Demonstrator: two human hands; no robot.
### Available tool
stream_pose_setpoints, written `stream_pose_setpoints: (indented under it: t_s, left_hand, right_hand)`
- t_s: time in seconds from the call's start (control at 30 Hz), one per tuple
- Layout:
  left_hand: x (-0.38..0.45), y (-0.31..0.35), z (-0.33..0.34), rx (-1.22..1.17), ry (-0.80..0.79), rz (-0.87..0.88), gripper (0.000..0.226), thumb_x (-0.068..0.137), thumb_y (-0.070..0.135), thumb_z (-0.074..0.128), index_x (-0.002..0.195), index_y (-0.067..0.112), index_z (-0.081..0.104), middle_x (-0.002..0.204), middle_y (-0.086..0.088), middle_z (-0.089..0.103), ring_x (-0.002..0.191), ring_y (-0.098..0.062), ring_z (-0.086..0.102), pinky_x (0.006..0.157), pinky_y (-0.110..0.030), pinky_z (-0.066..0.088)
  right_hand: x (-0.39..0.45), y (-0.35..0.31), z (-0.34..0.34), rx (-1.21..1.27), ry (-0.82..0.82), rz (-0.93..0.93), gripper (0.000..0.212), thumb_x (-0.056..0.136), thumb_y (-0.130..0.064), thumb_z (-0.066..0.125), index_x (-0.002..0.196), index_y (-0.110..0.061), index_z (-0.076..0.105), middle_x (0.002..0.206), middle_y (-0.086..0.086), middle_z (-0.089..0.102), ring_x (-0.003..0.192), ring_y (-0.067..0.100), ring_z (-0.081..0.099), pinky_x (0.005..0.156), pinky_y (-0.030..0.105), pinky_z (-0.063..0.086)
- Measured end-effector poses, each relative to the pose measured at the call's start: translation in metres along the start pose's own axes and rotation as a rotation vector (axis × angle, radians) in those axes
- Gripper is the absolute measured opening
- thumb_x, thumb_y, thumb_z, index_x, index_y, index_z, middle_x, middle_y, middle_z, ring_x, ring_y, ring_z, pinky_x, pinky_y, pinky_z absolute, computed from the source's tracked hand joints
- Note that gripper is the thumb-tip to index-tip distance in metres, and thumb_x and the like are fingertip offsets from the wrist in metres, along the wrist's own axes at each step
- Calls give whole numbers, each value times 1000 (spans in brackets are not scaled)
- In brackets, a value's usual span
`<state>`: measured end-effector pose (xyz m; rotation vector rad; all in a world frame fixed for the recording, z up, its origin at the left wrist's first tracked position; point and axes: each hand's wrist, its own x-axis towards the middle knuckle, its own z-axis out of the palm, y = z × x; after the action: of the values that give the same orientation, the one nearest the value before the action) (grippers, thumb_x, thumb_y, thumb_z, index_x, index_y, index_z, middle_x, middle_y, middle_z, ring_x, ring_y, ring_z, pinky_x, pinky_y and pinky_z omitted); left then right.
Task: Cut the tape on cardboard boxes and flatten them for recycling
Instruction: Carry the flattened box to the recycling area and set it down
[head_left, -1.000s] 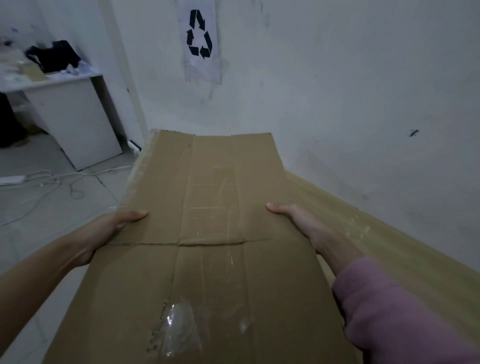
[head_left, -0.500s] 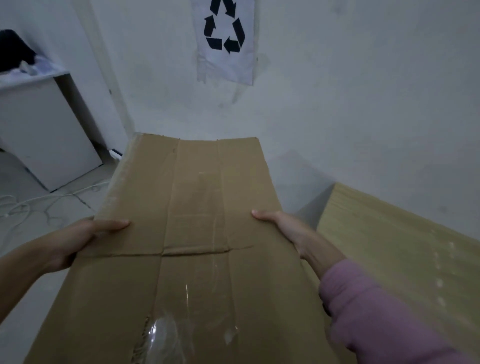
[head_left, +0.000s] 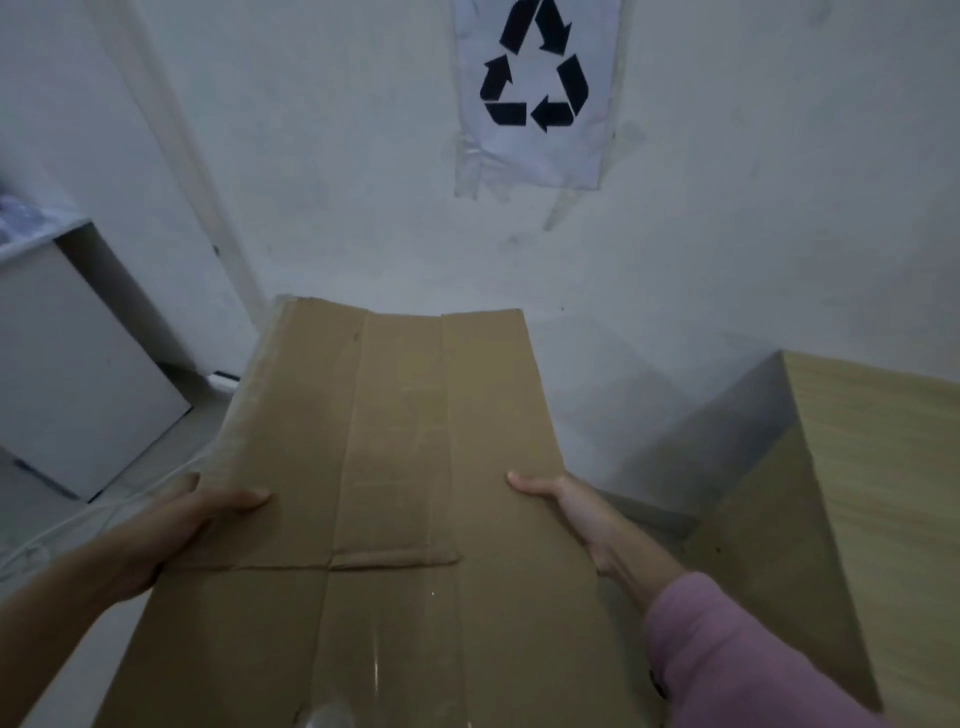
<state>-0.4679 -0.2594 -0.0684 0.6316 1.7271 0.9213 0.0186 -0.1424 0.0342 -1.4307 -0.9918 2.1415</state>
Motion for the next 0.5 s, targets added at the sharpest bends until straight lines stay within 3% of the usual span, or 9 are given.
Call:
stream_pose_setpoints:
  t_s: [0.07, 0.2, 0.33, 0.43, 0.5]
  left_hand:
    - [-71, 78, 54, 85, -58, 50, 48, 79, 37, 75, 122, 24, 59, 112, -6, 69, 103, -31, 66, 82, -47, 54]
    - [-79, 146, 78, 125, -61, 110, 34, 81, 22, 70, 112, 10, 63, 103, -15, 70, 93, -35, 67, 80, -45, 55]
    - [-61, 197, 80, 132, -75, 103, 73, 60, 32, 81, 121, 5, 51, 106, -18, 65, 89, -35, 66, 68, -38, 53]
    - [-48, 225, 75, 127, -106, 142, 79, 63, 40, 78, 126, 6, 45, 109, -18, 59, 92, -34, 63, 71, -40, 53]
    - [-42, 238, 75, 140, -126, 179, 66, 74, 36, 73, 124, 6, 43, 107, -17, 56, 91, -32, 61, 71, -38, 51]
  right_hand:
    - [5, -10, 10, -1, 40, -18, 65, 57, -31, 86, 115, -11, 65, 101, 15, 72, 88, 32, 70, 69, 42, 57]
    - [13, -40, 24, 12, 141, -64, 48, 68, -27, 80, 110, -9, 68, 95, 14, 72, 74, 27, 70, 59, 33, 55]
    - [7, -69, 38, 10, 247, -138, 57, 61, -32, 81, 112, -9, 67, 95, 14, 72, 73, 27, 69, 61, 33, 55]
    - [-9, -85, 51, 25, 322, -172, 51, 66, -33, 79, 111, -10, 67, 95, 15, 72, 73, 29, 69, 62, 34, 56]
    - [-22, -93, 57, 31, 364, -211, 44, 70, -32, 77, 107, -10, 68, 92, 15, 73, 73, 29, 69, 64, 37, 57]
